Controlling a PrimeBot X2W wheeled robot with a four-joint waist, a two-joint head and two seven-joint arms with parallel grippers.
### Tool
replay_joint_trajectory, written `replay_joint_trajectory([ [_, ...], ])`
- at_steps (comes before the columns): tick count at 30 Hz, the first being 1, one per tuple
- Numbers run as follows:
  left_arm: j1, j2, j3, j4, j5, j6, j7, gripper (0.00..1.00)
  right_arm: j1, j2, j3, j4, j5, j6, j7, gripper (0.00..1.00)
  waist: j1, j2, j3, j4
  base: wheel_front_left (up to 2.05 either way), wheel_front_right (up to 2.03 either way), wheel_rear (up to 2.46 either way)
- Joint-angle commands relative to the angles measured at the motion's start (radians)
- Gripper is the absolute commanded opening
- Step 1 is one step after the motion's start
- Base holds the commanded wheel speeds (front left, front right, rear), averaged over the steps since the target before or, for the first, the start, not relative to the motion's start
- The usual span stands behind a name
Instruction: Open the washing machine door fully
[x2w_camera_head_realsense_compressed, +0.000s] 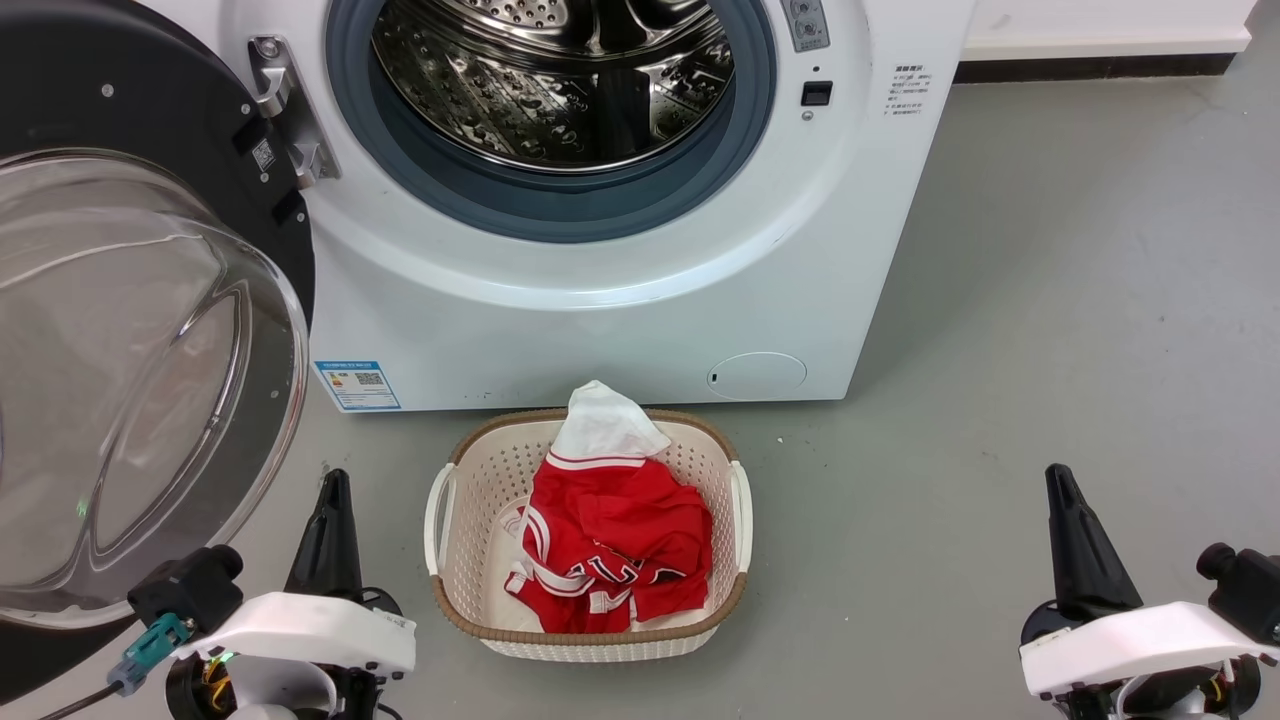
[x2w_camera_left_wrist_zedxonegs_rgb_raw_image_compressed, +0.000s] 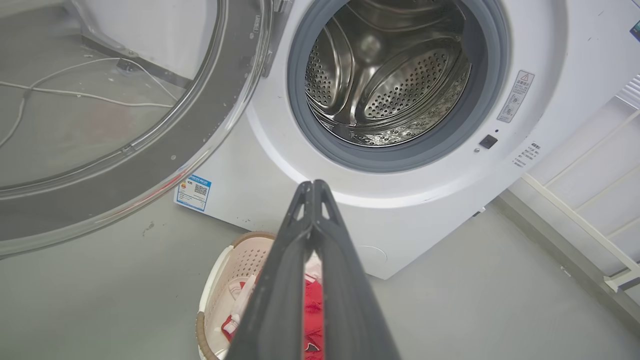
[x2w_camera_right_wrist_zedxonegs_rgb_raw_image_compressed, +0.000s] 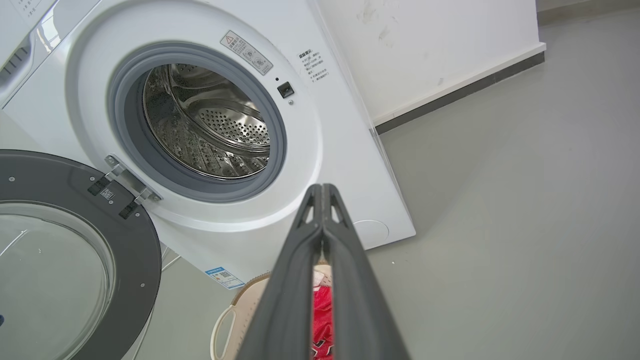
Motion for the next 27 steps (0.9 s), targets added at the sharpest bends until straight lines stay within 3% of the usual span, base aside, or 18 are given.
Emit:
replay_joint_trajectory([
  [1, -0.023, 0.001, 0.009, -0.010, -0.049, -0.009, 0.011, 0.00, -0.030, -0.011, 0.000, -0.005, 0.055, 0.000, 0.008, 0.00, 0.0000, -0.0001, -0.001, 0.000, 0.00, 0.00, 0.00],
  [27, -0.030, -0.015, 0.042, 0.015, -0.395, -0.045, 0.102, 0.00, -0.056, -0.021, -0.010, 0.042, 0.427, 0.000, 0.075, 0.00, 0.0000, -0.0001, -0.020, 0.006, 0.00, 0.00, 0.00],
])
